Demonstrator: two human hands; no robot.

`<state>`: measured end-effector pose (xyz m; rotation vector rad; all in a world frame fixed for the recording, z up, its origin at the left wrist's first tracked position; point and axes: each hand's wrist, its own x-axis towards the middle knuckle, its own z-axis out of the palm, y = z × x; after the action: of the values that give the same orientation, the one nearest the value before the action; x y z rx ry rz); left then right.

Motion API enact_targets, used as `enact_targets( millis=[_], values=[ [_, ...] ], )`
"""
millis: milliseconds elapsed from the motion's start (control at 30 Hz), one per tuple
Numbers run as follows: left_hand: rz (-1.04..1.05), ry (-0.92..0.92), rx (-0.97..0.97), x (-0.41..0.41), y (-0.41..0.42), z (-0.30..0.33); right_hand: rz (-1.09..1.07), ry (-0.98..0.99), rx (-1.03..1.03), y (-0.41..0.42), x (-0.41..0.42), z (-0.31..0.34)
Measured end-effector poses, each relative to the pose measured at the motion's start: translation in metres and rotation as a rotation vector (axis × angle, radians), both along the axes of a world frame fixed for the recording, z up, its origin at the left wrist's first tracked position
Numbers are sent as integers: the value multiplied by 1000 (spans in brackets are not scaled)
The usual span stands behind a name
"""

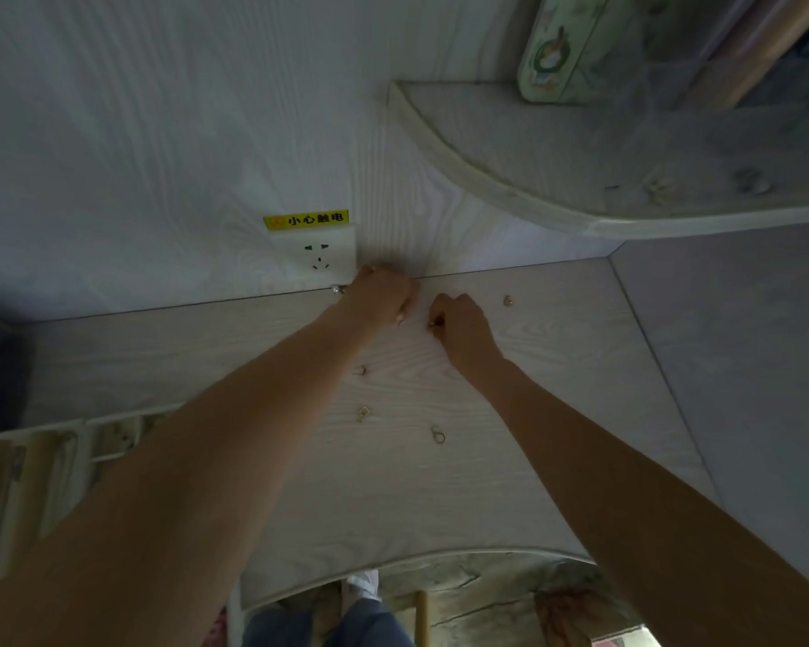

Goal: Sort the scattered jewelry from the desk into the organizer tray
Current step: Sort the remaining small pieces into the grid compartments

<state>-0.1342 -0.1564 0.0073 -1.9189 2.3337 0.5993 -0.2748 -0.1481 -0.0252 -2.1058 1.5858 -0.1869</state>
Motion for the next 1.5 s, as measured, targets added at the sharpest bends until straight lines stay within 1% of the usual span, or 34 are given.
enact_targets(
  millis=[67,167,333,400,433,467,500,600,633,700,767,833,900,1000,1033,1067,1167,1233,1300,1400,1500],
  values=[
    [-6,-13,15,0,-2,0,12,1,35,-1,1,1],
    [-47,-85,9,0,-1,-2,32,26,99,-2,2,3],
    [-111,-306,-120,-4,9,-10,73,98,94,2,6,7],
    [-111,-304,-116,-4,13,-8,76,104,89,6,9,10],
    [-85,-258,-109,-5,13,-7,76,101,82,8,9,11],
    [-29,-168,-103,-5,14,-7,73,94,74,10,10,13],
    [56,-16,-91,-3,15,-7,62,85,69,12,10,14],
    [369,572,-9,3,27,-1,-11,27,89,16,8,19],
    [479,743,27,7,34,4,-44,-10,105,17,8,22],
    [669,1023,118,12,46,16,-116,-92,153,21,6,26],
    [828,1198,186,18,55,25,-186,-178,212,25,5,28],
    [940,1292,260,25,65,34,-214,-253,243,30,6,30],
    [1004,1392,307,33,76,41,-240,-329,273,33,11,32],
    [1069,1522,318,45,93,52,-279,-397,291,37,22,36],
    [1092,1552,309,48,99,55,-297,-461,315,40,28,39],
    [1120,1576,302,52,106,58,-329,-560,370,43,35,43],
    [1200,1625,281,63,128,69,-399,-886,630,56,57,59],
    [1245,1659,262,70,142,73,-386,-996,759,67,71,69],
    [1281,1697,237,81,158,76,-353,-1002,858,80,86,76],
    [1339,1771,170,102,188,78,-238,-930,938,108,113,82],
    [1376,1826,153,114,207,80,-151,-898,1007,124,128,85]
  ],
)
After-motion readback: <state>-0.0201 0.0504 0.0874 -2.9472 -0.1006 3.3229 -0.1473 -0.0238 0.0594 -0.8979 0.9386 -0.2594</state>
